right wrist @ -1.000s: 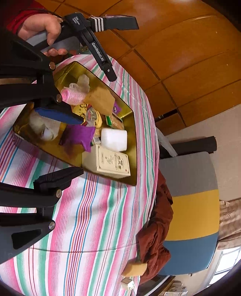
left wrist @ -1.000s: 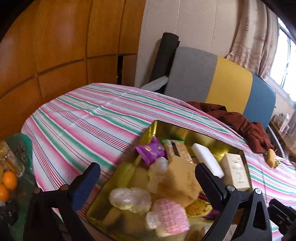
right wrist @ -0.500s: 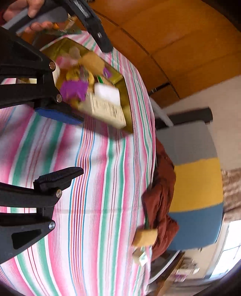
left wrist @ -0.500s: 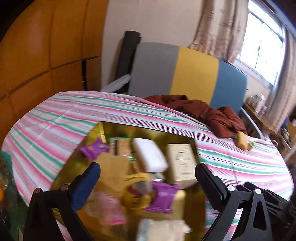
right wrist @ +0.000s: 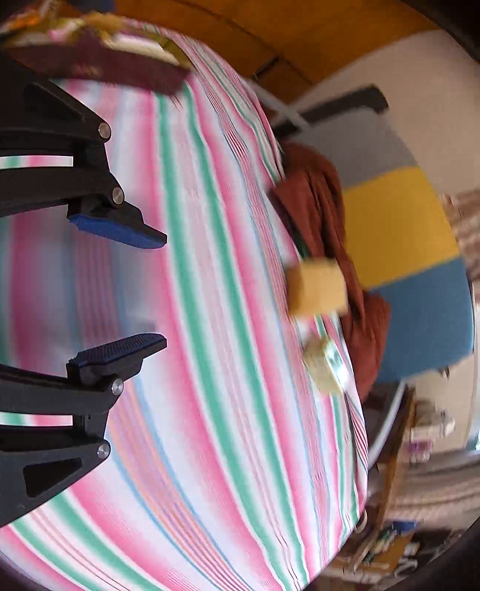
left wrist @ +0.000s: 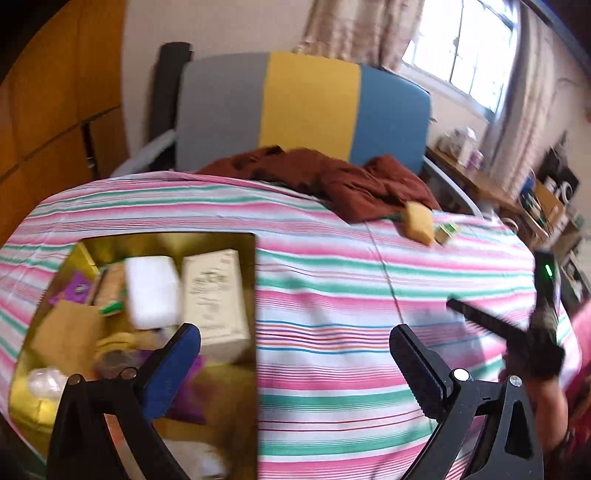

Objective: Organize objects
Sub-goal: 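Move both open grippers back toward the green box and last sponge, then grasp the green box with the right gripper while the left grasps the yellow sponge, then carry the green box and sponge into the gold tray and open both grippers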

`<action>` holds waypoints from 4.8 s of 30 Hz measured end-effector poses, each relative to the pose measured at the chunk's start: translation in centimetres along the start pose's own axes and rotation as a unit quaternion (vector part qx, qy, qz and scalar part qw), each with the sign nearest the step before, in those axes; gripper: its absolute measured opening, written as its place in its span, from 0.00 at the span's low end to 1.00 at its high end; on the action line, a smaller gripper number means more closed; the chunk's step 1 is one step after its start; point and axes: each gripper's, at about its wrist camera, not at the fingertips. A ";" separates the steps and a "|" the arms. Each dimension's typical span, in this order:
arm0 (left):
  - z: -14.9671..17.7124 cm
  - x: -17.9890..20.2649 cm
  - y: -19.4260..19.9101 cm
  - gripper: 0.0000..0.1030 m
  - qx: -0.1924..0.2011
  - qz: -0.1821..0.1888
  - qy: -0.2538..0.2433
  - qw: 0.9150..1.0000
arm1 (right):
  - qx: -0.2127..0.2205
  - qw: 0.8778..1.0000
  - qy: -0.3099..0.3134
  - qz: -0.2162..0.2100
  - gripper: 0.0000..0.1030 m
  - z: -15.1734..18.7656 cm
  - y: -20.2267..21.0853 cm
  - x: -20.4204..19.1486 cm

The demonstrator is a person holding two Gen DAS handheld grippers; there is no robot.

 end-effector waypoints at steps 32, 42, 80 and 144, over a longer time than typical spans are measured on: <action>-3.1 1.7 -4.7 1.00 -0.025 -0.011 -0.006 1.000 | 0.018 0.994 -0.094 0.048 0.41 -16.2 -10.4 4.2; -7.4 5.3 -8.1 1.00 -0.004 -0.003 -0.038 0.999 | 0.029 0.997 0.019 0.071 0.32 -14.0 -7.5 4.5; -15.4 20.5 -27.5 0.53 -0.015 0.024 -0.155 0.988 | 0.100 0.991 0.052 0.071 0.30 -9.7 -4.6 8.0; 5.8 -6.8 8.1 0.52 0.088 0.050 0.001 0.995 | -0.010 0.967 0.186 -0.177 0.30 14.4 12.8 -15.5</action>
Point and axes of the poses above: each gripper's, at about its wrist camera, not at the fingertips, and y roughly against the way its jaws point, x to its right, z to its underside, and after that the axes turned 12 degrees about -y, right-handed
